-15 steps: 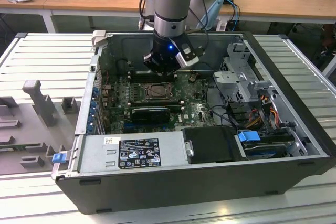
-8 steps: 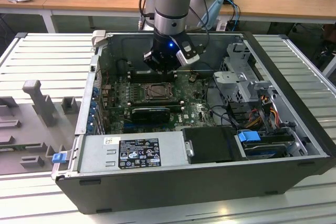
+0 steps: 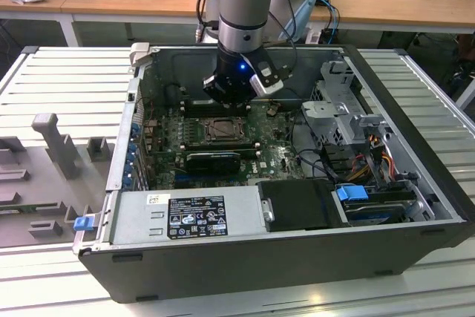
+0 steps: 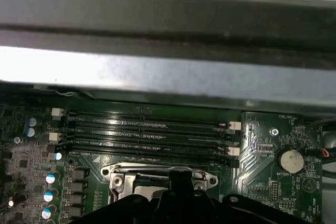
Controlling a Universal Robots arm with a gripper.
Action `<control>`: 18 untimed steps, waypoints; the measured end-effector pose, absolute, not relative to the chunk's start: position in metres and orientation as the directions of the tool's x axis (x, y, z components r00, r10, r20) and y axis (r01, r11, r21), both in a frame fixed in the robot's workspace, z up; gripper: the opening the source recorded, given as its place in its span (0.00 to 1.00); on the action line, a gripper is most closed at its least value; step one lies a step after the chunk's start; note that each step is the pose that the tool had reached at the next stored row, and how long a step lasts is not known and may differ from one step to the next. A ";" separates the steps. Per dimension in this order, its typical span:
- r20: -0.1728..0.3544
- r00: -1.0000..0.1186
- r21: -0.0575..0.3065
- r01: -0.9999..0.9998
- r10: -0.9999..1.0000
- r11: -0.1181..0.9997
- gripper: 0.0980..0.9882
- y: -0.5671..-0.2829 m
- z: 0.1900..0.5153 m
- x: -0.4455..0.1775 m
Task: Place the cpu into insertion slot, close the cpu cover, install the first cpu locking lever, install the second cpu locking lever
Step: 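Install the second cpu locking lever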
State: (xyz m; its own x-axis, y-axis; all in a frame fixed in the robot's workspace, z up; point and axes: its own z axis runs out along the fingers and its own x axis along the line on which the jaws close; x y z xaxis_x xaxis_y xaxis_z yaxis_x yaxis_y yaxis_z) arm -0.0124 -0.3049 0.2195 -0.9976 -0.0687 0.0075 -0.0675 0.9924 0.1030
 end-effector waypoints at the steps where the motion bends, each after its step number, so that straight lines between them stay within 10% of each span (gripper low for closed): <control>1: 0.008 -0.998 0.103 -0.067 -0.068 0.992 0.01 -0.305 0.221 -0.013; 18: 0.008 -0.998 0.103 -0.068 -0.069 0.992 0.01 -0.312 0.232 -0.013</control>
State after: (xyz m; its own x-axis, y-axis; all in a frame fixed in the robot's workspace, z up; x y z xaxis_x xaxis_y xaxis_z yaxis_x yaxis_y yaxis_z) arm -0.0125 -0.3123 0.2321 -0.9976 -0.0686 0.0075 -0.0675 0.9924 0.1029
